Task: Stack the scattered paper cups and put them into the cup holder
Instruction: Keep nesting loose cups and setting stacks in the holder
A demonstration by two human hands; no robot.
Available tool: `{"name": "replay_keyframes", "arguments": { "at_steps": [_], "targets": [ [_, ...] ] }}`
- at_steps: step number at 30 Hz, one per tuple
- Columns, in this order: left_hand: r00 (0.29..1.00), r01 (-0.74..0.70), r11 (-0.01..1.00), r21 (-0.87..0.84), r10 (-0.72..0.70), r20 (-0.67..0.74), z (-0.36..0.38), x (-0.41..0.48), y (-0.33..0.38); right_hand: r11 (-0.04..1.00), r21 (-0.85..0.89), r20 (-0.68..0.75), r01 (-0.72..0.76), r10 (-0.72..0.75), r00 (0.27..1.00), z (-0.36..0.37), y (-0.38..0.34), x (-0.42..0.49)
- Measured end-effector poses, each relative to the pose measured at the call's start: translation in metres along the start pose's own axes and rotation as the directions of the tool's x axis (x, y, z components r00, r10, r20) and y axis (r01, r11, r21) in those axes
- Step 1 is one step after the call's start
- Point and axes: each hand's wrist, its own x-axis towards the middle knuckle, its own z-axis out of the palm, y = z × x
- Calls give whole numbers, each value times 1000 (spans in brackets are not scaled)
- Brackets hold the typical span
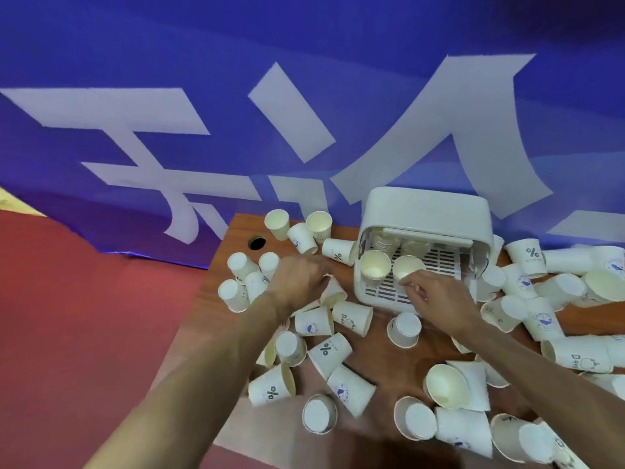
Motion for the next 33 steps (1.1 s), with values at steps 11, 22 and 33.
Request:
{"name": "replay_keyframes", "arguments": {
  "at_steps": [11, 22, 33],
  "targets": [
    [969, 244, 953, 179, -246, -12, -70, -99, -103, 974, -131, 120, 186, -170, 978, 12, -113, 21],
    [959, 255, 952, 170, -272, 83, -35, -144, -231, 961, -189, 231, 202, -156, 960, 74, -211, 90],
    [877, -317, 947, -54, 314, 365, 49, -228, -206, 825, -130, 588, 551, -383, 712, 150, -267, 61]
  ]
}}
